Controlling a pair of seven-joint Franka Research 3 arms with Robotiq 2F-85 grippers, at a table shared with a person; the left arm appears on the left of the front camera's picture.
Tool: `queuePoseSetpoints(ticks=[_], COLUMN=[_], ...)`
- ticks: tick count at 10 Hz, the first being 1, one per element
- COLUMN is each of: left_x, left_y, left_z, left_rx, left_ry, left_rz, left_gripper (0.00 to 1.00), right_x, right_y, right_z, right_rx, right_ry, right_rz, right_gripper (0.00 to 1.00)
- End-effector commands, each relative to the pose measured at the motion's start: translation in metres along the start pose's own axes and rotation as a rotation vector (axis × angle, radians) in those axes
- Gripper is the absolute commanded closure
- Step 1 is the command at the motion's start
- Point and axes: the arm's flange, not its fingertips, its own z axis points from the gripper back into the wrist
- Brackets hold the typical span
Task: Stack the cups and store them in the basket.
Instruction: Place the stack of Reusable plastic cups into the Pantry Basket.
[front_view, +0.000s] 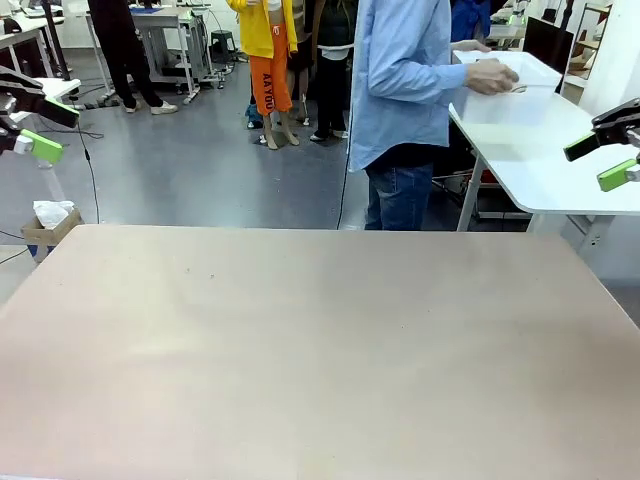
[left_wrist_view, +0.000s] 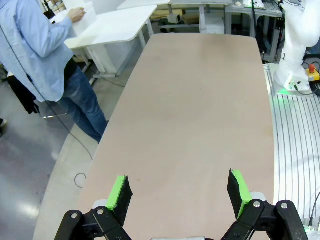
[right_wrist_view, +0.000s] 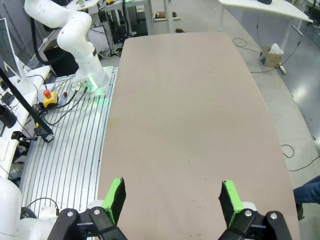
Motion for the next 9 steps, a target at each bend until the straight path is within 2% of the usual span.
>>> queuePoseSetpoints(ticks=[1,9], left_x=[0.0015,0.0015], left_y=[0.0003,0.0003], left_z=[-0.0003,-0.0003], left_rx=[0.001,0.001], left_ry=[-0.007,-0.007], left_rz=[0.002,0.002], left_gripper=[0.0,0.0], right_x=[0.0042,0.0042], right_y=[-0.0001,-0.0001], right_z=[0.0021,0.0021], right_rx=[0.002,0.002], right_ry=[-0.001,-0.001], right_rz=[-0.011,-0.011], right_gripper=[0.0,0.0])
